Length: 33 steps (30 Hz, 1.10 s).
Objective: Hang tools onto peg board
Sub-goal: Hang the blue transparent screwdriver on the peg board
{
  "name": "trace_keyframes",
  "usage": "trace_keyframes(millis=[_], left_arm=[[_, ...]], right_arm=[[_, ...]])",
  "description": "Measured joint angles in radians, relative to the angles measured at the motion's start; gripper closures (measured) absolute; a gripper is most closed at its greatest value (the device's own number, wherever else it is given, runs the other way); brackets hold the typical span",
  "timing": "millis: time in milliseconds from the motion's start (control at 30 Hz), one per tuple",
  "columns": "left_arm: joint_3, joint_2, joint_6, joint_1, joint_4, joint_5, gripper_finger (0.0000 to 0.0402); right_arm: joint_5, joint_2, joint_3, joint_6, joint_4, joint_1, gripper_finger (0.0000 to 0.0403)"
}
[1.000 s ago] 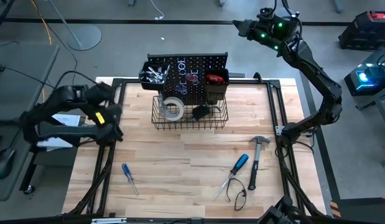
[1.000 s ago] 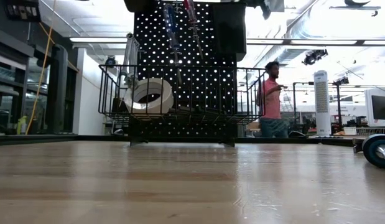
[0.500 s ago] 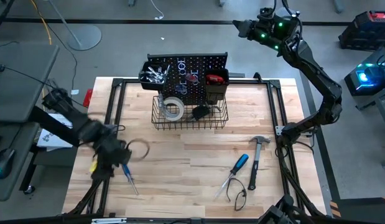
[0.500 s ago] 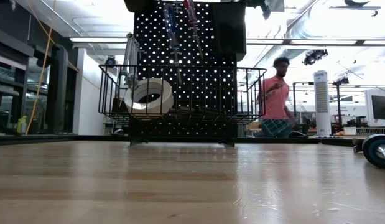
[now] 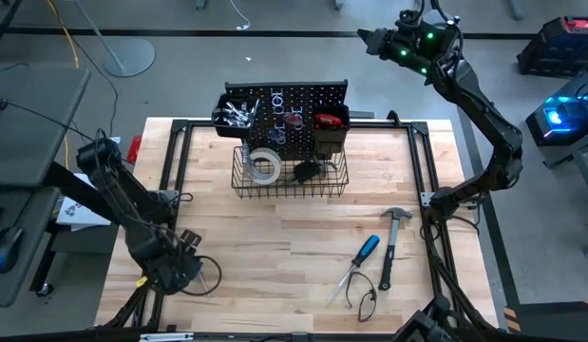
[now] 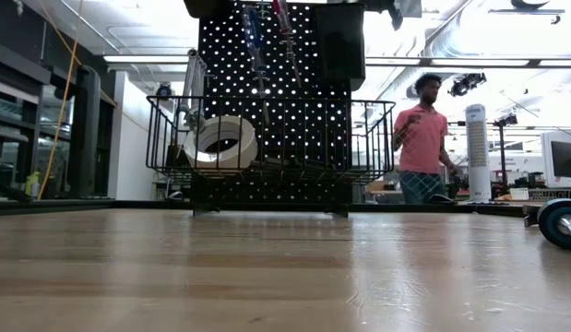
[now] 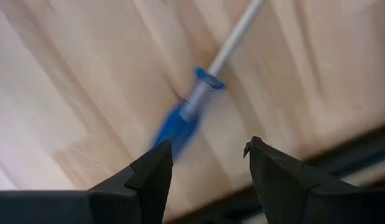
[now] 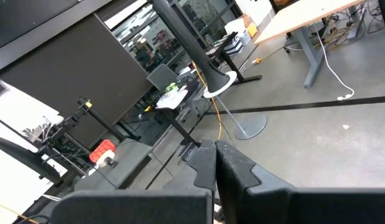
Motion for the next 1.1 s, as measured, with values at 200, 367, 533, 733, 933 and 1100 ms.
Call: trace_keyframes(millis=[200,367,533,733,933,1100], left_arm=[[-0.021,-0.002,0.102,0.001,0.046,-0.111,0.0206],[-0.08,-0.002,0.201,-0.007,0.123,-0.05,0.0206],[-0.149,-0.002,0.217,0.004,0.164,-0.075,0.0206],[-0.176,-0.002,0.252,0.004,0.235,-0.066,0.0206],[-0.212,0.003,0.311,0.004,0.36,-0.073,0.0206],[-0.253,0.053,0.303,0.015,0.386,-0.064,0.0207]], right_arm=[[-0.005,0.0,0.0,0.002,0.0,-0.006,0.0402],[-0.005,0.0,0.0,0.002,0.0,-0.01,0.0402],[-0.005,0.0,0.0,0.002,0.0,-0.017,0.0402],[-0.004,0.0,0.0,0.002,0.0,-0.017,0.0402],[-0.004,0.0,0.0,0.002,0.0,-0.017,0.0402],[-0.004,0.0,0.0,0.004,0.0,-0.017,0.0402]])
